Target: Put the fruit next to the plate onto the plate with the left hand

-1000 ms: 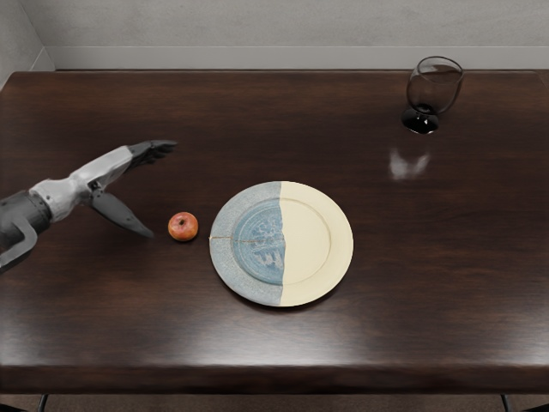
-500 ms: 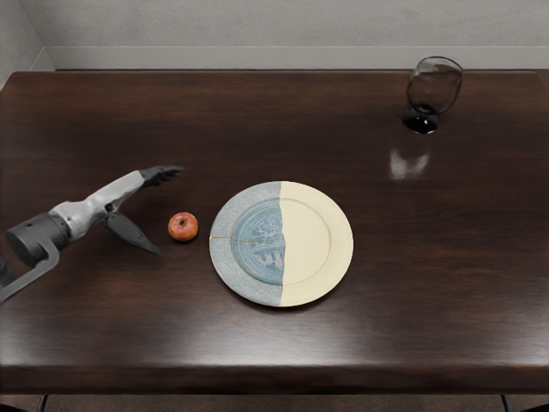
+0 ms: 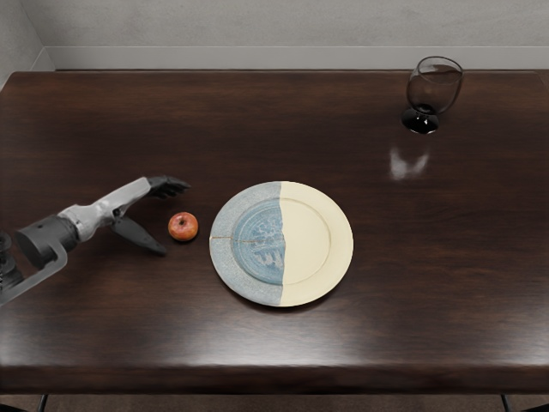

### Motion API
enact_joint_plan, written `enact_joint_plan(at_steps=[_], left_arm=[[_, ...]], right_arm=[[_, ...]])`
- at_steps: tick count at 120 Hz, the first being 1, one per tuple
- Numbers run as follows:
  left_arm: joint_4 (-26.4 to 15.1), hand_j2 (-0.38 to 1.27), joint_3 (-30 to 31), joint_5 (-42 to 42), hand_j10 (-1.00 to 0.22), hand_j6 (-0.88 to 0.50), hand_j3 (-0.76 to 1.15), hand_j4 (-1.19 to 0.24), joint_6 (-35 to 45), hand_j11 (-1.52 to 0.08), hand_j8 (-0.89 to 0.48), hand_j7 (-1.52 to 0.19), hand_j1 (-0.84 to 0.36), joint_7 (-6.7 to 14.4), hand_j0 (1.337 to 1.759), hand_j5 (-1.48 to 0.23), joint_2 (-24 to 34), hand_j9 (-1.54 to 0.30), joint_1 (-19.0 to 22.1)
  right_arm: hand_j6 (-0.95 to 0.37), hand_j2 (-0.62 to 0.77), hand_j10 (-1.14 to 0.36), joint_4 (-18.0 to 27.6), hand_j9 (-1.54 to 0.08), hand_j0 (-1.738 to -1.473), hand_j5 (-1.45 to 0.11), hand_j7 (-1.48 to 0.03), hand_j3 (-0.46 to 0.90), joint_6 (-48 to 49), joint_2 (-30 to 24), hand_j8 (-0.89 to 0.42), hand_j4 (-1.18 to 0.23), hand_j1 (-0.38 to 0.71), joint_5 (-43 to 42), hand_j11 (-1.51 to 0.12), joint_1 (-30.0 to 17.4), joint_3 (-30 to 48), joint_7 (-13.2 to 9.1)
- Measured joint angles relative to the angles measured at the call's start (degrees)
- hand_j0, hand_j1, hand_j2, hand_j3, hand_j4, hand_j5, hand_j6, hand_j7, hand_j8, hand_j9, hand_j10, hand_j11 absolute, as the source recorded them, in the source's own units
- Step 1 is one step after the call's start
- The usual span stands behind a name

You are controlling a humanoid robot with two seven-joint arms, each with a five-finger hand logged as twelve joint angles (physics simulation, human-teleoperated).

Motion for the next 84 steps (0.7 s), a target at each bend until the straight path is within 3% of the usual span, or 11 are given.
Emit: enact_joint_plan(at_steps=[32, 84], left_arm=[[-0.02, 0.07, 1.73, 0.70, -0.33, -0.34, 0.00, -0.34, -0.28, -0.43, -0.34, -0.43, -0.05, 0.37, 1.658, -0.43, -1.32, -0.43, -3.22], [-0.02, 0.09, 4.81, 0.71, -0.40, -0.40, 0.00, -0.40, -0.37, -0.52, -0.40, -0.52, -0.13, 0.52, 1.658, -0.52, -2.01, -0.52, -4.52]], right_arm=[[0.00, 0.00, 0.00, 0.00, 0.00, -1.658, 0.00, 0.00, 0.00, 0.00, 0.00, 0.00, 0.00, -0.35, -0.07, 0.00, 0.00, 0.00, 0.01], [0.00, 0.00, 0.00, 0.00, 0.00, -1.658, 0.00, 0.00, 0.00, 0.00, 0.00, 0.00, 0.00, -0.35, -0.09, 0.00, 0.02, 0.00, 0.07]])
